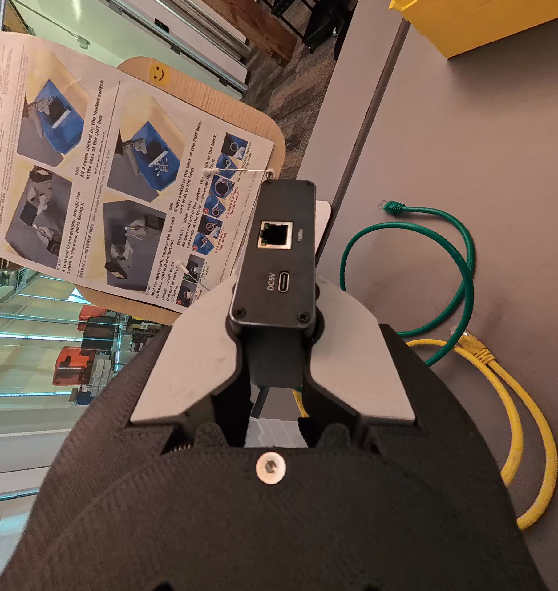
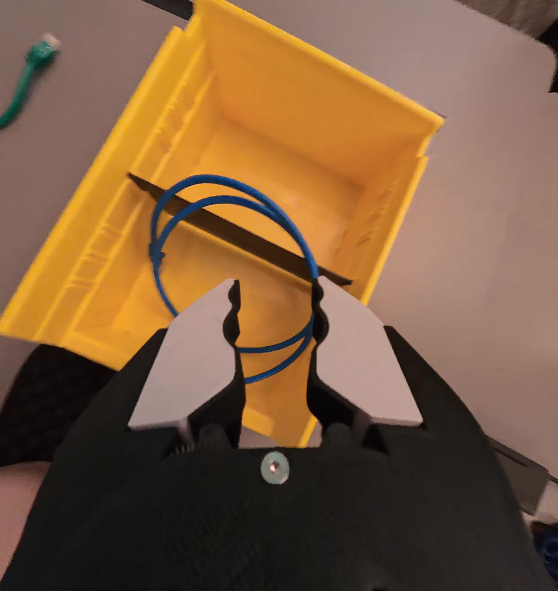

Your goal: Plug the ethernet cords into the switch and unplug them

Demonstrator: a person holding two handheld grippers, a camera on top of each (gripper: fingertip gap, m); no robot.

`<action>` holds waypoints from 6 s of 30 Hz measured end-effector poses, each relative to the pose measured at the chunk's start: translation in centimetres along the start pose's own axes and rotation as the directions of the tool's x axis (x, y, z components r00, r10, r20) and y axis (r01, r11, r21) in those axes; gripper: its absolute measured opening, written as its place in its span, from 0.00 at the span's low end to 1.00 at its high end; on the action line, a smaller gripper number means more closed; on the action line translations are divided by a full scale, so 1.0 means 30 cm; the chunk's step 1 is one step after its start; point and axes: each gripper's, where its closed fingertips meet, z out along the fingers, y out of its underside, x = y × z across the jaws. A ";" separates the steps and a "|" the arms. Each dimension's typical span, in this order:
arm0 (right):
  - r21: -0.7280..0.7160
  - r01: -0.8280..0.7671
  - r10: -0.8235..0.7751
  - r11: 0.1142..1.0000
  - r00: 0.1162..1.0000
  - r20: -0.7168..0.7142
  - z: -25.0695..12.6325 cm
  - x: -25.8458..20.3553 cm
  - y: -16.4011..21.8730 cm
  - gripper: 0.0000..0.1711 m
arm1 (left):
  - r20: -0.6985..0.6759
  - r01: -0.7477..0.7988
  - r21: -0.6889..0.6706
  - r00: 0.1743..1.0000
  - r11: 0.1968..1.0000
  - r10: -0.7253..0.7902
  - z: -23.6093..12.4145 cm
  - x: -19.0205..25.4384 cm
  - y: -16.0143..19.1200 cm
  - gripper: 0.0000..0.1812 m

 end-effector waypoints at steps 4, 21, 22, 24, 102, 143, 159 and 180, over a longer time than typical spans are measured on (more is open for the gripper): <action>0.088 0.146 -0.140 0.985 0.987 -0.076 -0.029 -0.018 -0.100 0.24 | 0.000 0.002 0.031 1.000 1.000 -0.002 -0.011 0.000 -0.019 0.20; 0.918 0.292 -0.851 0.269 0.518 0.084 -0.259 -1.134 -0.623 0.39 | -0.313 0.332 0.502 0.931 0.799 -0.190 -0.330 -0.034 -0.264 0.20; 0.937 0.212 -0.857 0.277 0.495 0.142 -0.271 -1.159 -0.623 0.38 | -0.363 0.372 0.534 0.912 0.759 -0.191 -0.361 -0.033 -0.282 0.20; 0.953 0.066 -0.875 0.296 0.420 0.243 -0.304 -1.212 -0.607 0.37 | -0.471 0.455 0.579 0.864 0.677 -0.178 -0.412 -0.024 -0.319 0.20; 0.407 0.705 -0.627 0.581 0.706 -0.330 -0.119 -0.941 -0.660 0.02 | 0.266 -0.142 -0.001 0.954 0.990 0.137 -0.047 -0.061 -0.059 0.21; 0.526 0.815 -0.791 -0.242 0.148 -0.594 -0.220 -1.187 -0.543 0.09 | 0.199 -0.335 0.169 0.932 0.927 0.301 -0.072 0.050 -0.159 0.21; 0.419 0.897 -0.789 -0.139 0.155 -0.595 -0.168 -1.203 -0.578 0.09 | 0.220 -0.303 0.115 0.937 0.946 0.273 -0.022 0.039 -0.119 0.22; 0.472 0.854 -0.802 -0.218 0.118 -0.585 -0.190 -1.208 -0.537 0.09 | 0.180 -0.353 0.145 0.928 0.924 0.327 -0.056 0.069 -0.143 0.21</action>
